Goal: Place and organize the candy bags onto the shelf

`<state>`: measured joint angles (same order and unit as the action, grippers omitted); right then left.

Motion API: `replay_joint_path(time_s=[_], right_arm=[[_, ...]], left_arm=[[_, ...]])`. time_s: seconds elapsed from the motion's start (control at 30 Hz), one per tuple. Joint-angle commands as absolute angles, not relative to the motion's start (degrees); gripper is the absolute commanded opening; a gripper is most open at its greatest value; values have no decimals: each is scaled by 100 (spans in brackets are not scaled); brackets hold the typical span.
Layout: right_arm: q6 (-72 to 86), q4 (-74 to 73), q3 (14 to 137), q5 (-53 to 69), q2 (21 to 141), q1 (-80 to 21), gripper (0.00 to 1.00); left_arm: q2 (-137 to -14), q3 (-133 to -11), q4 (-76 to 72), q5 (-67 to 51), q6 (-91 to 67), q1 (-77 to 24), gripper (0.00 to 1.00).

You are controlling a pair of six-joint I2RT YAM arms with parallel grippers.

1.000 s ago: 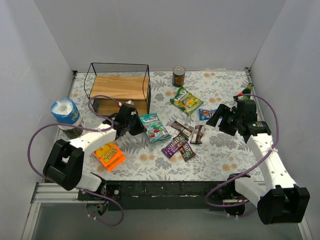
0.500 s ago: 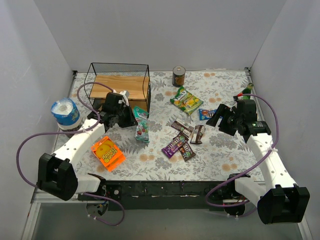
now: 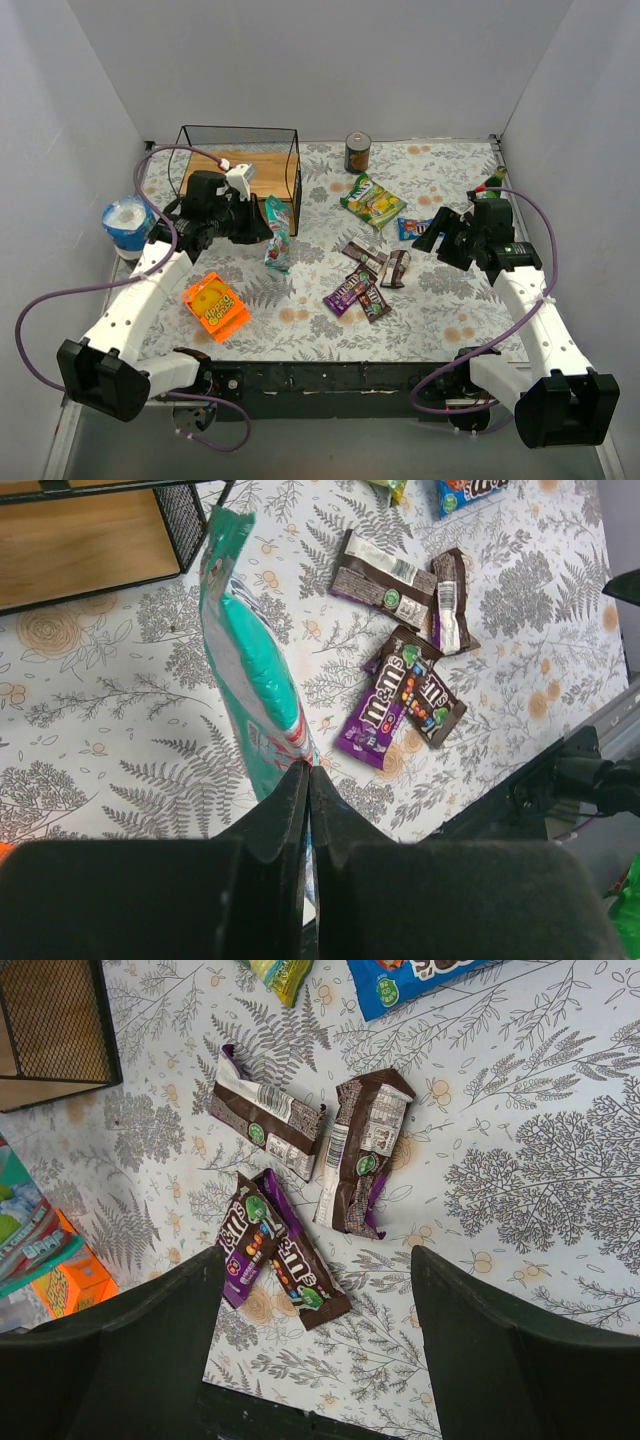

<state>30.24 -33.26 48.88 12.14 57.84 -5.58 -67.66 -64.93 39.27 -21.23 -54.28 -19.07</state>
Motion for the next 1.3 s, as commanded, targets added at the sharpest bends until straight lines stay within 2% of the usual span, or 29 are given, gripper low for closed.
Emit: replay_joint_path(time_s=[0.0,0.2,0.4,0.7,0.93,1.27], right_arm=[[3076,-3182,5045,1274,5722,-527,82],[3068,-3182,5098,1274,5739,-527,81],[3032,-3182,5168,1301,5818,-527,82],[2971,-3173,5238,1318,5889,-527,81],[2953,-3147,5291,1301,5924,-519,81],[3015,-3103,5256,1213,5906,-536,82]], left_arm=[[-6442,-7117,4165,-2260,-5159,-1855,0],[-6337,-7506,4412,-1442,-5045,-1802,0],[-6661,-7883,4070,-1538,-4843,-1609,0],[-8091,-8998,3305,-2390,-4720,-1003,0],[-9403,-10062,3559,-3085,-4606,-615,0],[-9686,-9599,3797,-2585,-4368,-422,0]])
